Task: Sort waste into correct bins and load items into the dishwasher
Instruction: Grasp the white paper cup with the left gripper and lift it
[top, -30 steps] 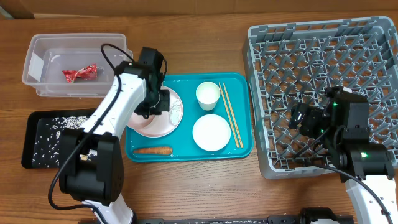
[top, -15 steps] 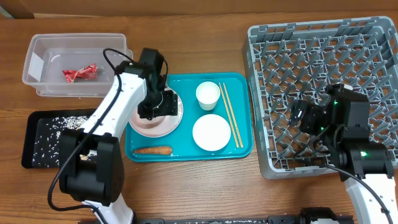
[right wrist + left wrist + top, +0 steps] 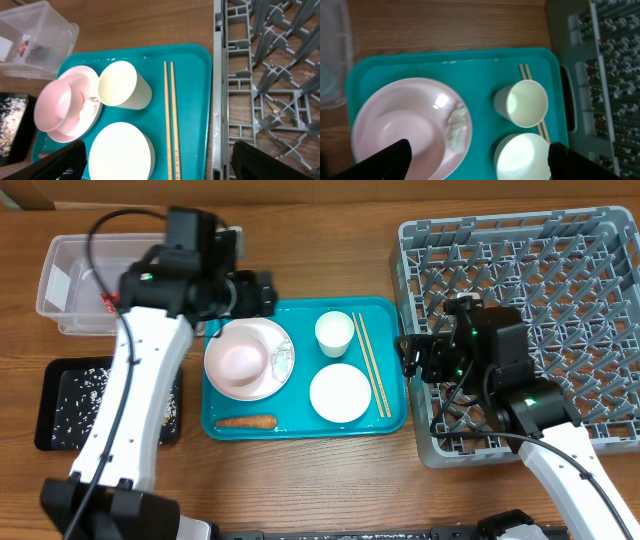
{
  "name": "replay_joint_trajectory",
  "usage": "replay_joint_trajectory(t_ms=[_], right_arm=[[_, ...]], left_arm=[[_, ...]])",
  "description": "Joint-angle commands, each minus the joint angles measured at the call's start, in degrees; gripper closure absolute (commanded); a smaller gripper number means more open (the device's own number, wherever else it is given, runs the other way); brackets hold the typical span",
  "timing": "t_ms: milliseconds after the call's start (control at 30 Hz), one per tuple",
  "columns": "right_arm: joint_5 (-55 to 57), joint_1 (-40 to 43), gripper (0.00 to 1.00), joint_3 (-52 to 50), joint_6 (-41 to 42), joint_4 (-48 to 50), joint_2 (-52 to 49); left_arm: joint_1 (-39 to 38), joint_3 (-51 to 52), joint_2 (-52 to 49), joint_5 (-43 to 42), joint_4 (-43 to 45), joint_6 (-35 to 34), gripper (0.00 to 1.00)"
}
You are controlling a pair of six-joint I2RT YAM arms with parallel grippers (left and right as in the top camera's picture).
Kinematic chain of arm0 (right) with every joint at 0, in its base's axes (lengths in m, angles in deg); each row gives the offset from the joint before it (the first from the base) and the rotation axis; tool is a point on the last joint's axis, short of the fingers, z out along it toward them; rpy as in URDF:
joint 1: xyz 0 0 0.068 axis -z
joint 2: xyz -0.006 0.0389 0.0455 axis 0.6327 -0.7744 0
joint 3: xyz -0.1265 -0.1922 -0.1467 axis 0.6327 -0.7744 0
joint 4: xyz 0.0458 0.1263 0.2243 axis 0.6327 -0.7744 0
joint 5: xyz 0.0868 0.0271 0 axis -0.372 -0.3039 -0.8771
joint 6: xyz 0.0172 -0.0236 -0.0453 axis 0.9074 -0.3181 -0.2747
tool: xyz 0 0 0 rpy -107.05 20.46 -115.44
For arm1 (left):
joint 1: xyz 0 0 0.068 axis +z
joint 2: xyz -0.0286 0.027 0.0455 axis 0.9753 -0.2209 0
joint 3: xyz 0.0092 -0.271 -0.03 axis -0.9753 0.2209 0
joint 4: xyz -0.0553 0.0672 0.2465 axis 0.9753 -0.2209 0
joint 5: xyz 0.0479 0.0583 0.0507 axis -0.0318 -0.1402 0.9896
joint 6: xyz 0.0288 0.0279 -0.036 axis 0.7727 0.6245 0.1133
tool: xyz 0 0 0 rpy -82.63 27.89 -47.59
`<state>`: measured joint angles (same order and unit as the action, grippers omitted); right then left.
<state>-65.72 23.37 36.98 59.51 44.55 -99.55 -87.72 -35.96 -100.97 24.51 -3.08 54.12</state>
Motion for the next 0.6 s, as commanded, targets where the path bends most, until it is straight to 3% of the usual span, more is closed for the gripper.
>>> replay_joint_trajectory(t_ms=[0, 233, 367, 433, 533, 567], right_arm=[[4.2, -0.1, 0.03, 1.1, 1.6, -0.9, 0.2], [7.9, -0.1, 0.01, 1.1, 1.5, -4.3, 0.2], [8.0, -0.1, 0.01, 1.1, 1.5, -5.2, 0.2], [8.1, -0.1, 0.01, 1.1, 1.5, -5.8, 0.2], [9.9, -0.1, 0.01, 1.1, 1.5, -7.0, 0.2], [11.5, -0.1, 0.01, 1.1, 1.6, -7.6, 0.2]], left_arm=[[-4.3, -0.5, -5.8, -5.0, 3.7, 1.7, 0.11], [-9.4, -0.5, -18.5, -5.6, 9.0, 1.1, 0.14], [-10.0, -0.5, -23.1, -6.3, 9.5, 1.0, 0.27], [-10.1, -0.5, -24.7, -6.3, 9.4, 0.8, 0.46], [-10.0, -0.6, -25.1, -6.7, 9.6, 0.0, 0.90], [-9.8, -0.7, -24.7, -7.4, 9.7, 0.0, 0.96]])
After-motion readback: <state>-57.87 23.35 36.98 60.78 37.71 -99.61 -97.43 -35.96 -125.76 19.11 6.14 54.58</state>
